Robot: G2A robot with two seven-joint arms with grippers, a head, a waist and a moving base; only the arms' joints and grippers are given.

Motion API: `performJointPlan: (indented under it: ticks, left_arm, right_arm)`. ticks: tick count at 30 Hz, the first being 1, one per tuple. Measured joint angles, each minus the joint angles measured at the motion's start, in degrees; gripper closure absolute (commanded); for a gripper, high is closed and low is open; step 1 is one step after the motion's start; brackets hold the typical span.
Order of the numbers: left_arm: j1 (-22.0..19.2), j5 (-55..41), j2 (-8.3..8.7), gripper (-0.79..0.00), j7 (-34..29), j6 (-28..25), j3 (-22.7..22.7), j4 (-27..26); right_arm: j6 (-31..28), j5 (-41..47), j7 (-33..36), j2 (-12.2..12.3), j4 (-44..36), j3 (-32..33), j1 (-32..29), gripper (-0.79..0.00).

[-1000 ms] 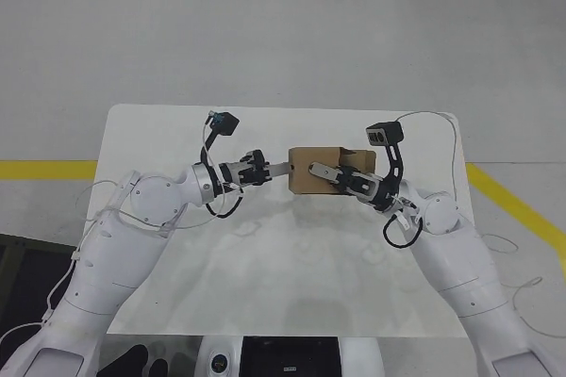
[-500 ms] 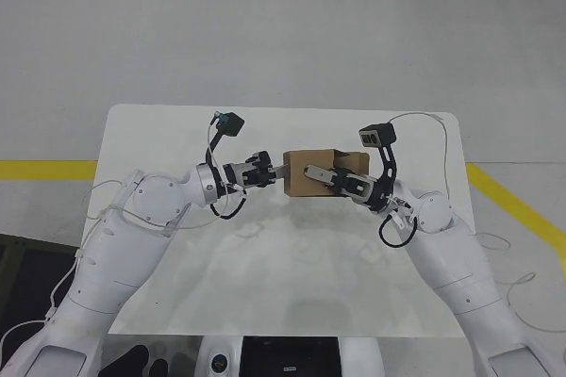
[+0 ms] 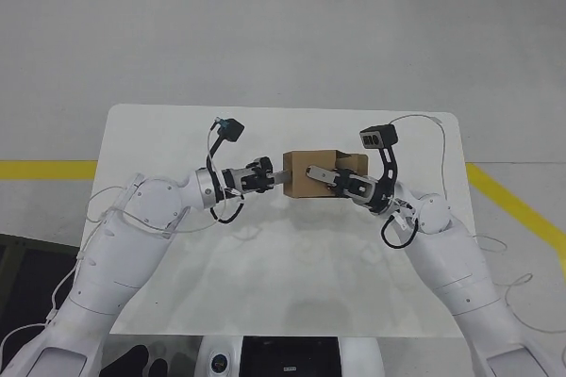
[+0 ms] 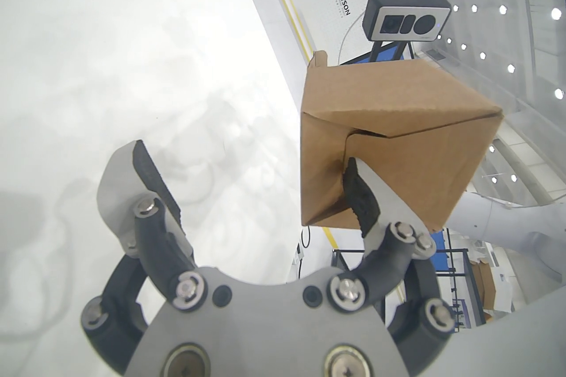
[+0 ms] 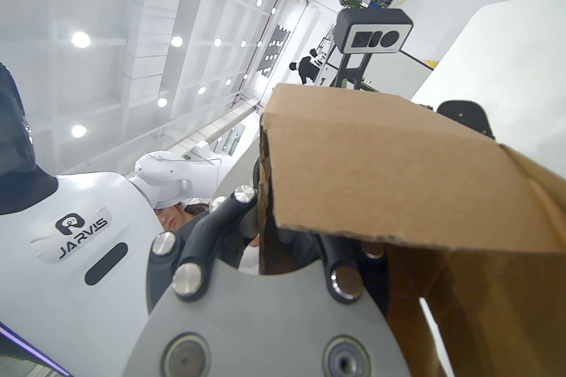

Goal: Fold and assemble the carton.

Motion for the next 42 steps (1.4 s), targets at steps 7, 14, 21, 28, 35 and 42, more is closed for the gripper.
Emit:
performJointPlan:
  ticks: [7,14,21,28,35,42]
  left_arm:
    - [0.58,-3.10,-0.20,-0.785,0.97,-4.61,-0.20,1.27]
    - [0.38,-4.77,-0.47,-0.785,1.13,-7.11,0.27,3.43]
    - [-0.31,-6.58,-0.94,-0.785,1.39,-10.36,1.38,5.15]
    - [-1.41,-7.34,-1.41,-0.785,1.46,-11.05,2.54,6.88]
    - [-2.45,-7.55,-1.83,-0.785,1.48,-10.83,3.50,7.37]
    - [-2.70,-8.05,-2.02,-0.785,1.29,-11.18,3.59,8.00]
  right_arm:
    - [-0.04,2.20,2.02,-0.27,0.90,-0.26,0.51,0.000]
    - [0.10,3.19,3.39,-0.50,1.09,-0.43,0.88,0.000]
    - [0.13,4.32,4.84,-0.75,1.30,-0.63,1.16,0.000]
    - [0.25,4.86,5.75,-0.95,1.46,-0.64,1.33,0.000]
    - [0.54,4.92,6.24,-1.07,1.60,-0.34,1.50,0.000]
    - [0.87,4.75,6.58,-1.13,1.55,-0.01,1.45,0.000]
